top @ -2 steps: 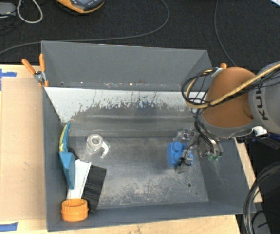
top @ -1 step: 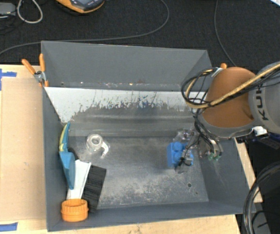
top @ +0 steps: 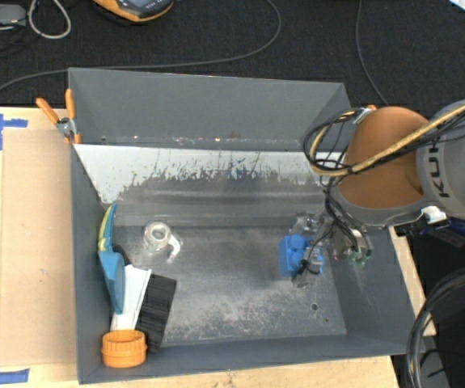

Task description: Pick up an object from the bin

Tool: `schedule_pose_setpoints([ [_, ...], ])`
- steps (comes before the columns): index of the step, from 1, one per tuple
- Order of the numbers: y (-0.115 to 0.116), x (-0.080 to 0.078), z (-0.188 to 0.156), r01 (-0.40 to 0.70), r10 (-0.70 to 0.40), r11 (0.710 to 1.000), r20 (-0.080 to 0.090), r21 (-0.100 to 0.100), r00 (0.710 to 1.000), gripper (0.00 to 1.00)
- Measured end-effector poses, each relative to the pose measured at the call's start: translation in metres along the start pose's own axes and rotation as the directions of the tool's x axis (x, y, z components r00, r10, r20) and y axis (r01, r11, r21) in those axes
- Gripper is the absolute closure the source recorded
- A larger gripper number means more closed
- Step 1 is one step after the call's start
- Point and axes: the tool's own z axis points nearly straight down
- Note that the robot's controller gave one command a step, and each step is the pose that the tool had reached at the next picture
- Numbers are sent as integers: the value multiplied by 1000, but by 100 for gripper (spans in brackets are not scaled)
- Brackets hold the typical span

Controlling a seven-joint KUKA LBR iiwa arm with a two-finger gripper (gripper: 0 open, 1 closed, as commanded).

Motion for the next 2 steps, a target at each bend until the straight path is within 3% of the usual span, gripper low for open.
schedule_pose_setpoints([
  [1, -4, -2, 47, 150, -150, 989, 9, 1, 989, 100],
  [2, 3, -4, -9, 60, -60, 998, 7, -1, 998, 100],
])
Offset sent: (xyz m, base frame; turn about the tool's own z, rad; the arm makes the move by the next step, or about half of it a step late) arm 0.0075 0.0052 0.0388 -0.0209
